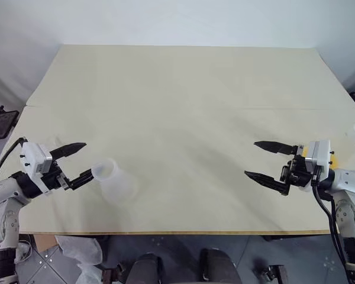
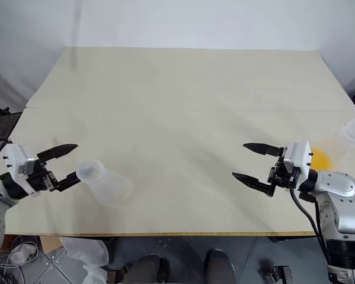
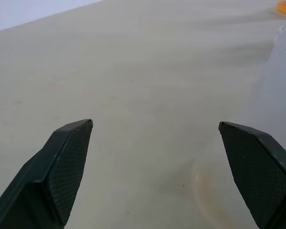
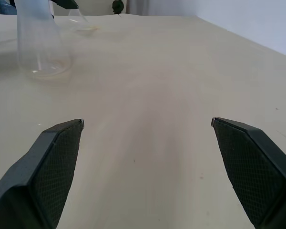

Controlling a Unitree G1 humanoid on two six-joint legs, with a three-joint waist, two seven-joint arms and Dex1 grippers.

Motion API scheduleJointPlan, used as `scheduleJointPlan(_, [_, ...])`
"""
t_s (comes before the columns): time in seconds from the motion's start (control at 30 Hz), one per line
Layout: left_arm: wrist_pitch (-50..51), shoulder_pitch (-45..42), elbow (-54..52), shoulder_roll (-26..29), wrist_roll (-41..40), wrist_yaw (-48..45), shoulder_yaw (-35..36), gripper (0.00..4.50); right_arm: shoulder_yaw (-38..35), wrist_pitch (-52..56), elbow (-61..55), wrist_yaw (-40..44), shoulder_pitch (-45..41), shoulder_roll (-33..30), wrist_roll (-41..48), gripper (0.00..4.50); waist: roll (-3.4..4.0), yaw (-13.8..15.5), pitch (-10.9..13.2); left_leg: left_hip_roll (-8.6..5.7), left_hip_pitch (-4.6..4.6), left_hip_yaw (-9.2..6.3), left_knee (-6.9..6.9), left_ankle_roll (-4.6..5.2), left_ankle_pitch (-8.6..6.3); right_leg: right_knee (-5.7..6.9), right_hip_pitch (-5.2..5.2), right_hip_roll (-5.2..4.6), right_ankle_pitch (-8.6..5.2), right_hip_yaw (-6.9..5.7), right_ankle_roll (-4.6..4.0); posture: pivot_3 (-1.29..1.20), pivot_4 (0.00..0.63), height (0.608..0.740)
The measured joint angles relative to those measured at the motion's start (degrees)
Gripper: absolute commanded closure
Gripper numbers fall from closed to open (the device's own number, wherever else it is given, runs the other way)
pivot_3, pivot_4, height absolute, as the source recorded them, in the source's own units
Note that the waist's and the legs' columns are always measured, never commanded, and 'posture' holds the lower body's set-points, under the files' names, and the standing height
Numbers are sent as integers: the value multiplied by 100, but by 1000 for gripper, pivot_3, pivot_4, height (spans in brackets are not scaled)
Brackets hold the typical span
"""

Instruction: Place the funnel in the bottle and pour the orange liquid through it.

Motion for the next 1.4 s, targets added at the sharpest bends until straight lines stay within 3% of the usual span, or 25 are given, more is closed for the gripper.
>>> scheduleJointPlan(0.4, [678, 140, -72, 122, -495, 21, 284, 0, 75, -15, 180, 34, -236, 112, -70, 9, 0, -22, 0, 1, 1, 0, 0, 0, 0, 0, 0, 0, 0, 0, 0, 0, 150, 740])
scheduleJointPlan(0.67, [303, 843, 85, 72, -582, -489, 856, 0, 909, 145, -625, 179, -481, 447, 31, 9, 0, -42, 1, 4, 2, 0, 0, 0, 0, 1, -1, 1, 0, 0, 0, 0, 150, 740])
scheduleJointPlan(0.9, [187, 1438, 458, 85, -613, -824, 1360, 0, 1132, 318, -894, 156, -681, 539, 89, 9, -7, -12, 1, 2, 1, -3, 1, 2, -2, 0, 1, -2, 0, 0, -1, 0, 150, 740])
scheduleJointPlan(1.17, [1056, 2165, -1199, 88, -1229, -940, 1467, 0, 1098, 248, -444, 262, -667, 493, 11, 9, -15, 26, 4, 10, 3, -8, 3, 3, -5, -3, 7, -5, 0, 5, -1, 0, 150, 740])
scheduleJointPlan(1.4, [1483, 1855, -2116, -129, -1541, -337, 1023, 0, 1026, 131, -83, 325, -559, 447, -69, 9, -14, 43, 4, 4, 3, -4, 3, 3, -4, -7, 8, 0, 0, 7, -1, 0, 150, 740])
